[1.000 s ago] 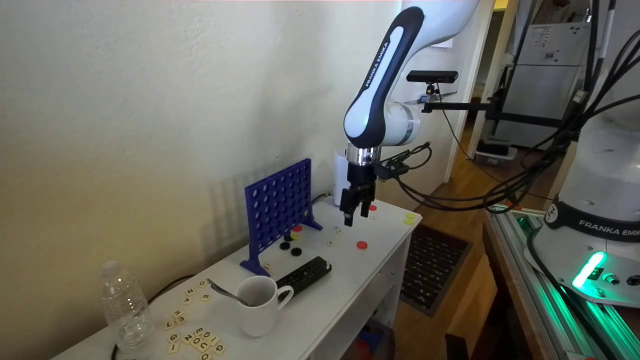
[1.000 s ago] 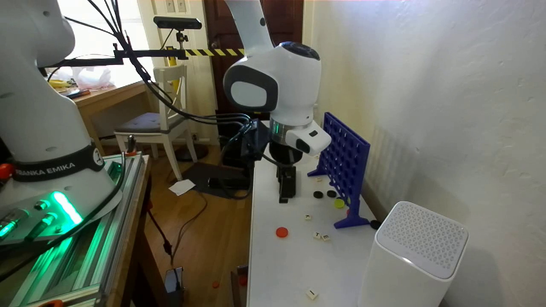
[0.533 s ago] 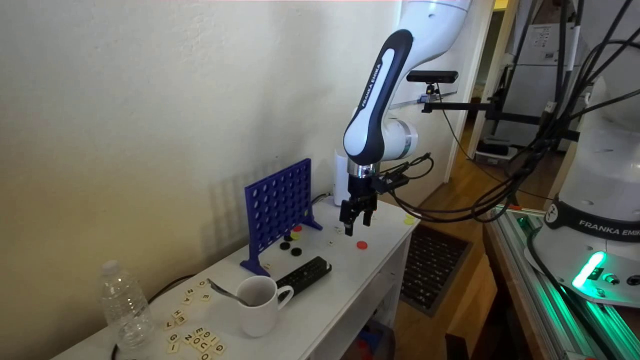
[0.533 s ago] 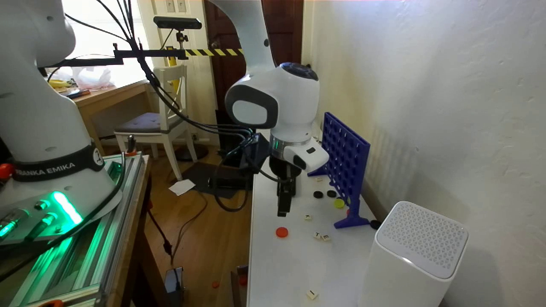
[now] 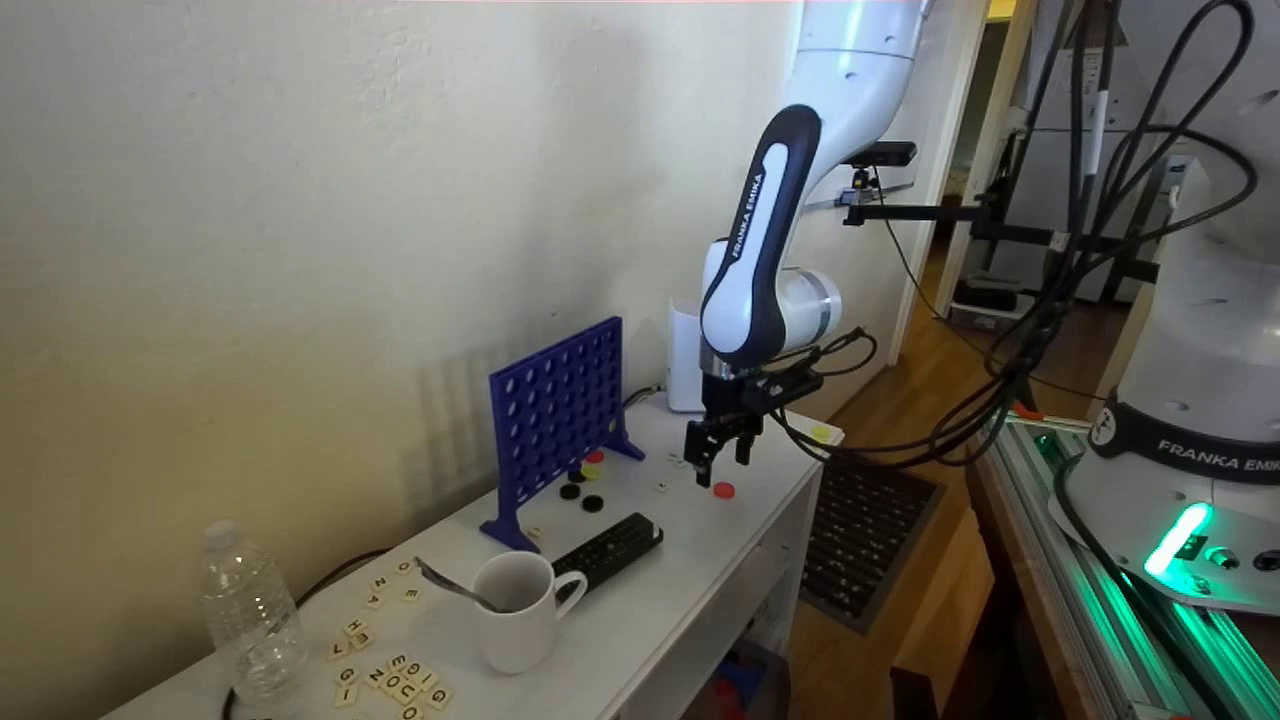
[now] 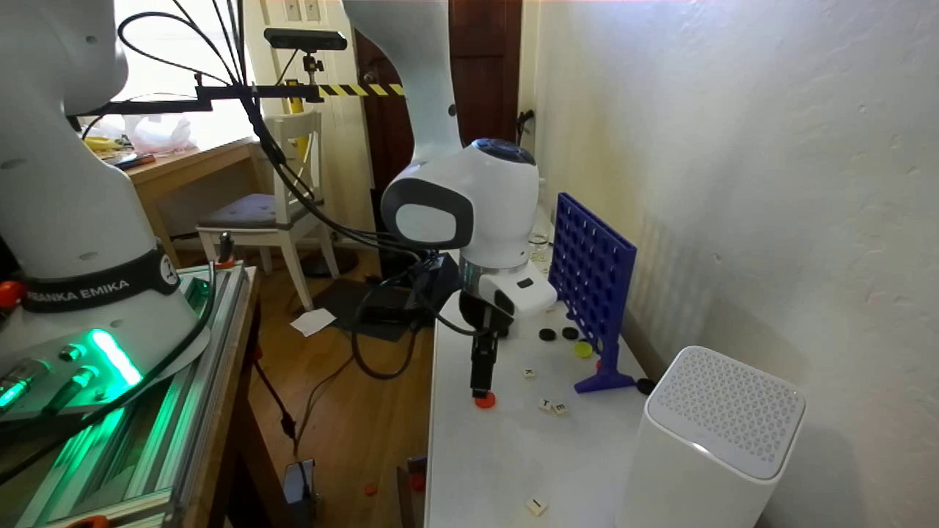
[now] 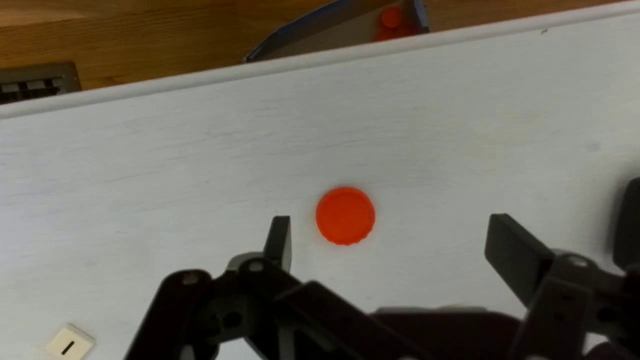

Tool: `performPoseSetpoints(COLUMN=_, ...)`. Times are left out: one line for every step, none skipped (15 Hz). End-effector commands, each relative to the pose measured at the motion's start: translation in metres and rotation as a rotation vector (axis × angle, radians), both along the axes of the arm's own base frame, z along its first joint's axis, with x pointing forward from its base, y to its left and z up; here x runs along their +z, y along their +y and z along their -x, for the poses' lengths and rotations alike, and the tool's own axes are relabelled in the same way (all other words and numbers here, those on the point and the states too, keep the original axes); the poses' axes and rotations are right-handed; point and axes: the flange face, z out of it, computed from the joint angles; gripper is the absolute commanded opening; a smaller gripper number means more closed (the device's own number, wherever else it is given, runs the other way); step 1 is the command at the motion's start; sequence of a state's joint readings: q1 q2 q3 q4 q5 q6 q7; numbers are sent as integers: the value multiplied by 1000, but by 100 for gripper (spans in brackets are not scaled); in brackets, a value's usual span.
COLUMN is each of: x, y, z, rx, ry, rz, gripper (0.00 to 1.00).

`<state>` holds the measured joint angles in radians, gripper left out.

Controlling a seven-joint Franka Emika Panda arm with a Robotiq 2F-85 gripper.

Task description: Put one orange chip inside the blue gameboard.

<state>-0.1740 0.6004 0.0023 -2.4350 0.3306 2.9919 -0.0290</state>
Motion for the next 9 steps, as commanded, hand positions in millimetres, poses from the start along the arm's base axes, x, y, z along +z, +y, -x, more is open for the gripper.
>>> performPoseSetpoints(x=-11, y=2, z=-6, rx=-35, ry=-6, rz=38, gripper=100)
performPoseSetpoints(x=-13, y=2, z=-6, rx=-44, ry=-4, rz=49, gripper=100)
performPoseSetpoints(x=-15, y=0, z=-5, rx=-54, ry=-5, rz=64, gripper=100)
performPoseSetpoints(x=-16, y=-2, z=-4, rx=-64, ry=-7, rz=78, gripper=100)
performPoseSetpoints(x=-17, y=-3, z=-4, rx=-73, ry=-10, rz=83, gripper=100)
performPoseSetpoints(x=-19, y=-5, z=-4, rx=-78, ry=-11, rz=93, gripper=100)
performPoseSetpoints(x=-20, y=-5, z=-4, rx=-82, ry=-14, rz=99, gripper=100)
performPoseSetpoints(x=-21, y=-5, z=-4, rx=-84, ry=-17, rz=106, gripper=100)
performPoseSetpoints(x=-21, y=-5, z=-5, rx=-86, ry=-22, rz=109, gripper=100)
